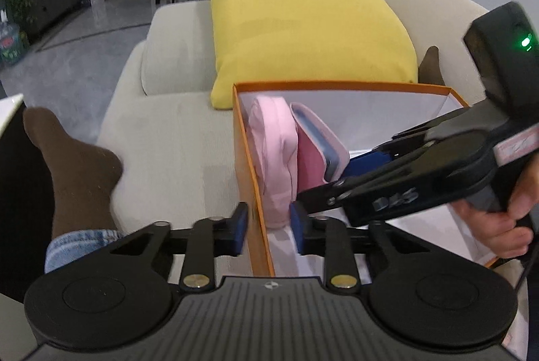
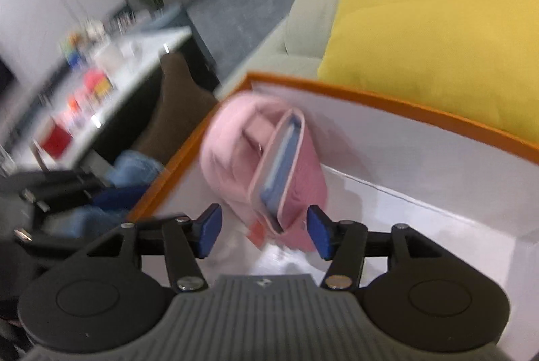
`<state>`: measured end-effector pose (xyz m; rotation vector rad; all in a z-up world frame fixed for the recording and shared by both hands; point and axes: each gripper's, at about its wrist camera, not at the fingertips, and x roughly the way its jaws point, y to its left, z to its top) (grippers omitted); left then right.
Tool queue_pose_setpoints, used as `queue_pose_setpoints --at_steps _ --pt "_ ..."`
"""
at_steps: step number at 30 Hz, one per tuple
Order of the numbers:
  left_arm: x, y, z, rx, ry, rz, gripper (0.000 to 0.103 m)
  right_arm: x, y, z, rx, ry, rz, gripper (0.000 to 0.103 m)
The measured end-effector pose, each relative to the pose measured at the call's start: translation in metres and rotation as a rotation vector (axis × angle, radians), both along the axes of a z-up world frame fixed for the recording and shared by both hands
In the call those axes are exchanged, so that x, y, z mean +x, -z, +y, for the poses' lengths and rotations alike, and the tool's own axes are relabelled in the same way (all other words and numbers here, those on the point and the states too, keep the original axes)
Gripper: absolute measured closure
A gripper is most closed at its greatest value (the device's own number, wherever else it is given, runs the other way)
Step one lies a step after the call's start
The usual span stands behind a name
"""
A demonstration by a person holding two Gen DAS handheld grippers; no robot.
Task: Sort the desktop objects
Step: 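Carry the pink pouch into the orange box and open the right gripper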
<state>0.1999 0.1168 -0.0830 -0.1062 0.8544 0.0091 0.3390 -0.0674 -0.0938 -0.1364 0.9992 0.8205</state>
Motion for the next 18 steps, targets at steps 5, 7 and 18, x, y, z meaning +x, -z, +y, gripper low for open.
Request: queue_pose_setpoints --at_steps 5,7,18 --pt "-0.009 0.004 0.003 -0.019 -0.008 -0.003 0.084 0.006 0.007 0.017 -0.035 -0.007 0.025 0.059" --pt "-0.01 0.005 0.005 -0.025 -0.001 -0.003 0.086 0.008 0.008 0.023 -0.054 -0.005 -0.008 0.059" --pt "-0.013 0.002 0.004 -0.006 -0.007 -0.019 0.086 0.005 0.004 0.027 -0.106 -0.021 -0.051 0.053"
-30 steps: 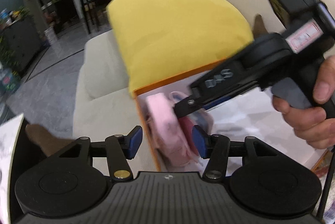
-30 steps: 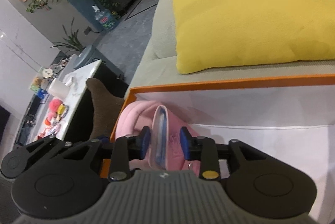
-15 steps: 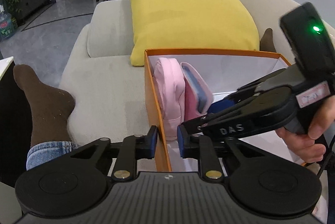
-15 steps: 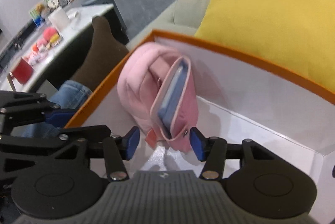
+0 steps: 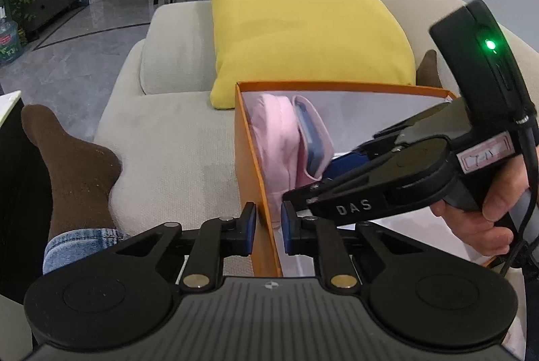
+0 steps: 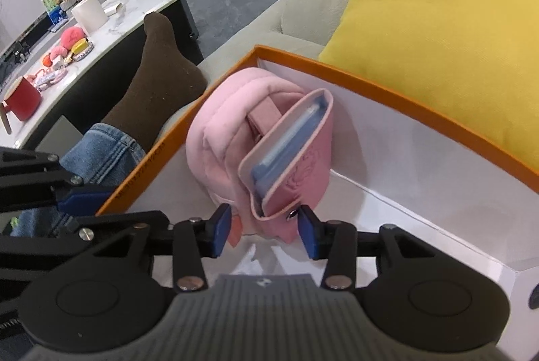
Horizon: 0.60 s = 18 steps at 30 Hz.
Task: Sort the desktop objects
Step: 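Carry the pink pouch into the orange box and open the right gripper, then grasp the grey box with the left gripper while the right gripper grasps the red box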
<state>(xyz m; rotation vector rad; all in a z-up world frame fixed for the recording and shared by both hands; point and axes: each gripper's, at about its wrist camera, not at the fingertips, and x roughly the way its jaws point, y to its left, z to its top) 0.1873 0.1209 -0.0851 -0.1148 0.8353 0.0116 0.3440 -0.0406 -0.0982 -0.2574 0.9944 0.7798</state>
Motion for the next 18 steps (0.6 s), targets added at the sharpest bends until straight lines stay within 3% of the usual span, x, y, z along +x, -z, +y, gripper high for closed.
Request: queue_pose_setpoints --at_steps 9,13,18 --pt "-0.043 -0.035 -0.002 0.004 -0.081 -0.077 0.086 -0.038 -0.042 -0.035 0.047 0.05 -0.091 0.053" --pt "-0.08 -0.049 -0.013 -0.003 -0.087 -0.069 0.086 -0.081 -0.067 -0.068 0.094 0.076 -0.142 0.053" --pt "-0.126 -0.056 -0.028 -0.07 -0.107 0.0 0.085 -0.141 -0.076 -0.107 0.143 0.12 -0.119 0.054"
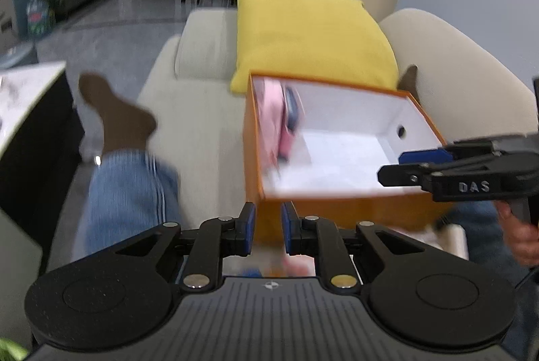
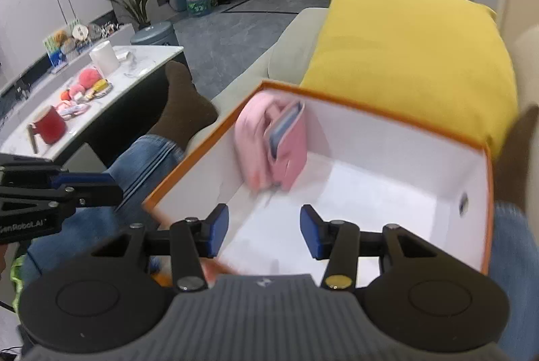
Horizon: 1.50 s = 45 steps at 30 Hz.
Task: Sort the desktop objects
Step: 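Grasp the grey box with the left gripper while the right gripper grasps the red box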
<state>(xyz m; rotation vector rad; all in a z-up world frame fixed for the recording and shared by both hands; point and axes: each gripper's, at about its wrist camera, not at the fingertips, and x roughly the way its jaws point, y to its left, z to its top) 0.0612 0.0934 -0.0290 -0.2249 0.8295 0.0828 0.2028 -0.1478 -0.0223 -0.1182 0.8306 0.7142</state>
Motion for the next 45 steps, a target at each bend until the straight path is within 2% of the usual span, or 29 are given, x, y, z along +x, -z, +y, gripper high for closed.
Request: queue_pose_setpoints --at_steps 8,11,14,16,20,26,29,35,38,42,45 --pt "-0.063 0.016 -0.03 -0.053 -0.003 0.176 0.076 -0.09 0.026 -0.039 0.023 0.025 0.134 0.054" --pt "-0.086 0.025 -0.038 -0.1 -0.018 0.233 0.072 -0.114 0.042 -0.049 0.023 0.038 0.193 0.054" --pt "-0.102 0.035 -0.046 -0.16 -0.044 0.283 0.065 -0.131 0.058 -0.054 0.024 0.046 0.243 0.054" --pt "-0.109 0.044 -0.05 -0.204 -0.056 0.319 0.053 -0.138 0.067 -0.057 0.022 0.05 0.267 0.059" --pt "-0.116 0.061 -0.059 -0.268 -0.089 0.382 0.052 -0.152 0.083 -0.06 0.003 0.055 0.294 0.067" --pt "-0.117 0.094 -0.064 -0.363 -0.155 0.466 0.048 -0.163 0.101 -0.065 -0.028 0.058 0.319 0.068" --pt "-0.119 0.107 -0.062 -0.393 -0.2 0.464 0.048 -0.165 0.106 -0.066 -0.028 0.043 0.34 0.068" --pt "-0.117 0.113 -0.064 -0.402 -0.219 0.42 0.048 -0.168 0.12 -0.06 -0.055 0.017 0.38 0.068" --pt "-0.112 0.113 -0.07 -0.383 -0.206 0.409 0.048 -0.168 0.124 -0.06 -0.066 0.039 0.388 0.068" --pt "-0.106 0.114 -0.074 -0.38 -0.192 0.388 0.053 -0.159 0.126 -0.067 -0.017 0.09 0.417 0.068" --pt "-0.103 0.113 -0.074 -0.376 -0.201 0.38 0.054 -0.151 0.128 -0.069 0.011 0.125 0.434 0.059"
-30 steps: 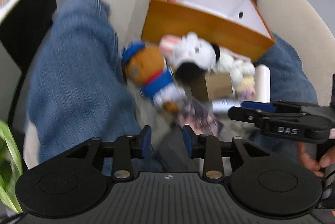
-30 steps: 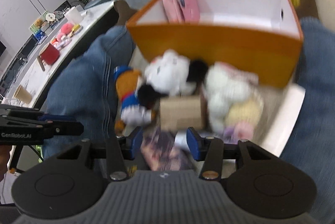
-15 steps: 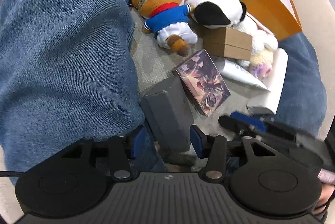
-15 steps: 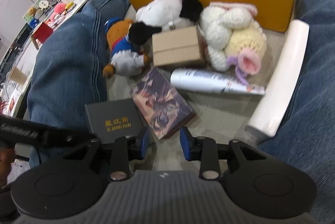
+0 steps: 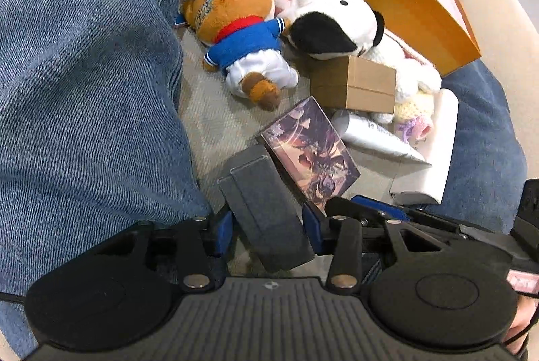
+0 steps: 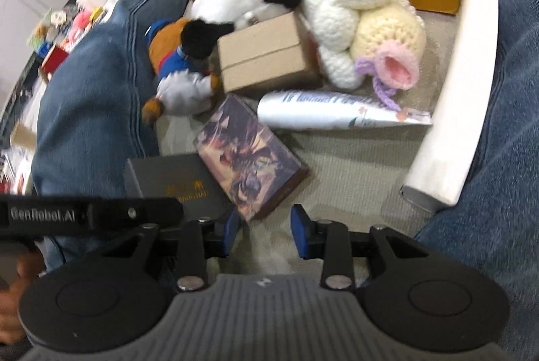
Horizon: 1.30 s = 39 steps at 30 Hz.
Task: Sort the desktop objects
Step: 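Grasp the grey box with the left gripper while the right gripper grasps the red box, then place the grey box in the orange box with the left gripper while the right places the red box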
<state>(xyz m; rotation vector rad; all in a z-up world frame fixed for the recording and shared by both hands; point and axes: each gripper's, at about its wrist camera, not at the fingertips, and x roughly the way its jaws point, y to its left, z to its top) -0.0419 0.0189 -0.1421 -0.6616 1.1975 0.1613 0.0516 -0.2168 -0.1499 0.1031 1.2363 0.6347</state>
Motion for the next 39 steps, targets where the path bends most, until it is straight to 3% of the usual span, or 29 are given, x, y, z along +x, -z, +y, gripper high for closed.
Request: queue_pose_setpoints --at_steps 5,11,16,23,26,32,39 --pt "0.0 -0.013 -0.001 0.082 0.004 -0.055 0.06 0.015 0.012 0.0 0.004 0.069 0.054 0.051" --pt "0.007 -0.012 -0.001 0.133 0.026 -0.062 0.062 0.028 0.026 -0.007 0.083 0.147 0.158 0.04" --pt "0.009 -0.006 0.001 0.141 0.03 -0.037 0.064 0.023 0.026 0.0 0.071 0.168 0.14 0.038" --pt "0.004 -0.007 0.002 0.136 0.021 -0.054 0.065 0.014 0.01 -0.012 0.138 0.209 0.11 0.066" --pt "0.002 -0.007 0.001 0.139 0.023 -0.059 0.065 0.005 -0.011 -0.011 0.162 0.192 0.042 0.072" --pt "0.002 -0.006 0.002 0.127 0.014 -0.063 0.065 -0.004 -0.043 0.011 0.184 0.124 -0.102 0.075" --pt "0.001 -0.006 0.002 0.128 0.019 -0.067 0.065 0.01 -0.037 0.022 0.175 0.126 -0.083 0.075"
